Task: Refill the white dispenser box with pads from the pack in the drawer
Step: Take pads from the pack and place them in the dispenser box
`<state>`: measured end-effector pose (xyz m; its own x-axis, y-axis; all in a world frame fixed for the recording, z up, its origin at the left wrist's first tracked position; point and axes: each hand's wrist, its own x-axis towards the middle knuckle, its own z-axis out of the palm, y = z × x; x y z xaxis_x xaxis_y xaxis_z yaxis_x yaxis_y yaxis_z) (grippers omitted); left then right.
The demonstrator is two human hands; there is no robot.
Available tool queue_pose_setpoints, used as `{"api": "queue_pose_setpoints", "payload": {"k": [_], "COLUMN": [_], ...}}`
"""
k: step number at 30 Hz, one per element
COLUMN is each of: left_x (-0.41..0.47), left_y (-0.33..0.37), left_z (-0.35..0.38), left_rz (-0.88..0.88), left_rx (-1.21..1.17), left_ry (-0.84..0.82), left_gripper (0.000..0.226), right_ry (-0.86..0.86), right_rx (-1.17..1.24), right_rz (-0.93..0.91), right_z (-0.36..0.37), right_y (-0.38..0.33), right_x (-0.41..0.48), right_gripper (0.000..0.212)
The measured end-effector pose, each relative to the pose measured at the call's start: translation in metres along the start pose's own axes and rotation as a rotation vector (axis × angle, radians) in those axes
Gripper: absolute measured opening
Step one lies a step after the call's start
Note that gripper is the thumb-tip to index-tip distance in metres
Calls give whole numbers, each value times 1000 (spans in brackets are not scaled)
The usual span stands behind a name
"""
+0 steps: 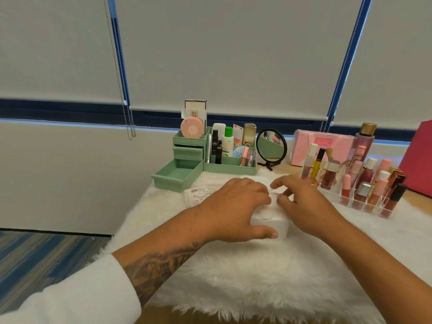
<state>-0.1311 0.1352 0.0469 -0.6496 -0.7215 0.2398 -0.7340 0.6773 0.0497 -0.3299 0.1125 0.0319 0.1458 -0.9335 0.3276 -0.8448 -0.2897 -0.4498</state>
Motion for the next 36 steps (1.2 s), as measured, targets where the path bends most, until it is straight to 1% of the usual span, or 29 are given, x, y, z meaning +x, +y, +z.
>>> {"api": "queue_pose_setpoints", "payload": {"k": [2, 5, 9, 12, 14, 16, 20, 22, 25, 28, 30, 33, 36], "left_x": [4, 10, 13, 10, 6, 0, -8, -8, -6, -5, -3, -2, -4], "left_y": [3, 7, 14, 15, 11, 5, -10, -16, -25, -32, -33, -32, -29], "left_z": [5, 12, 19, 15, 6, -1, 4, 9, 14, 18, 19, 18, 16], "left_rz": [24, 2, 12, 8, -19, -39, -23, -38, -55, -74, -58, -39, -57], "left_rx": [40, 24, -17, -61, -68, -23, 31, 36, 89, 100, 106, 99, 73], "left_ry": [-64, -129, -164, -120, -29, 27, -51, -98, -105, -96, -91, -85, -78], "left_gripper": [64, 67, 80, 78, 75, 70, 68, 73, 78, 76, 69, 53, 50], "right_ry": [-25, -20, -37, -34, -9, 0, -116, -155, -149, -131, -119, -117, -93], "right_rx": [10, 44, 49, 7, -57, -74, -126, -206, -277, -334, -344, -340, -310], "right_rz": [1, 7, -11, -43, -128, -258, -462, -526, -543, -541, -533, -521, -513], "right_z": [2, 3, 3, 1, -1, -5, -12, -10, -8, -9, -7, -3, 2], "right_y": [2, 5, 9, 10, 9, 5, -7, -9, -5, -3, -4, -6, -4], "right_x": [0, 1, 1, 0, -3, -10, -23, -25, -25, -25, -26, -27, -28], "right_gripper": [25, 27, 27, 25, 24, 24, 33, 34, 36, 40, 40, 40, 39]}}
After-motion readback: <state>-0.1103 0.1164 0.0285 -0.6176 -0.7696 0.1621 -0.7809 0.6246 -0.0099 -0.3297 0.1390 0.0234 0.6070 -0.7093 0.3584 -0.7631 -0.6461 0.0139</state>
